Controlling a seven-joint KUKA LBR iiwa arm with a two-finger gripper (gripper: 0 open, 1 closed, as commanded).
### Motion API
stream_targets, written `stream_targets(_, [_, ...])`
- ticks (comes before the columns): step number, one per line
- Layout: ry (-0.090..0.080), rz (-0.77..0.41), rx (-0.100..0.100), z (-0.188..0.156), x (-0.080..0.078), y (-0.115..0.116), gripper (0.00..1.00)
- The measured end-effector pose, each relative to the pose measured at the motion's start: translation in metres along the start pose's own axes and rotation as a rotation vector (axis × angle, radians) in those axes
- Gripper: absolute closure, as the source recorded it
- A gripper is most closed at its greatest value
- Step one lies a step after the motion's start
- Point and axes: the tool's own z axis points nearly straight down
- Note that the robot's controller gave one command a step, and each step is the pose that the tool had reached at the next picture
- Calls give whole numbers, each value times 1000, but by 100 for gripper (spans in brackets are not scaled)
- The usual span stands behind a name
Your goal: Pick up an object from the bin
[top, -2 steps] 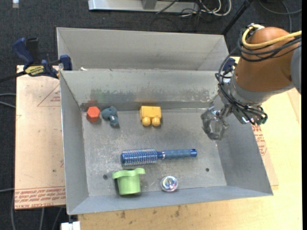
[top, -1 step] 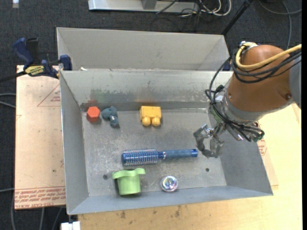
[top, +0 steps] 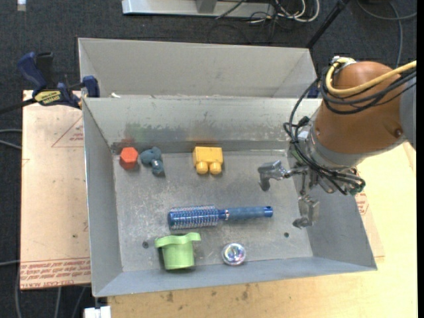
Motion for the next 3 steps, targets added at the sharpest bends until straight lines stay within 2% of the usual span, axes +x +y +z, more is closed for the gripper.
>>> stream_targets(1, [6, 81, -6, 132, -30, 2, 0])
stream_targets(2, [0, 82, -1, 128, -31, 0, 100])
stream_targets(3, [-3, -376, 2, 6, -52, 13, 100])
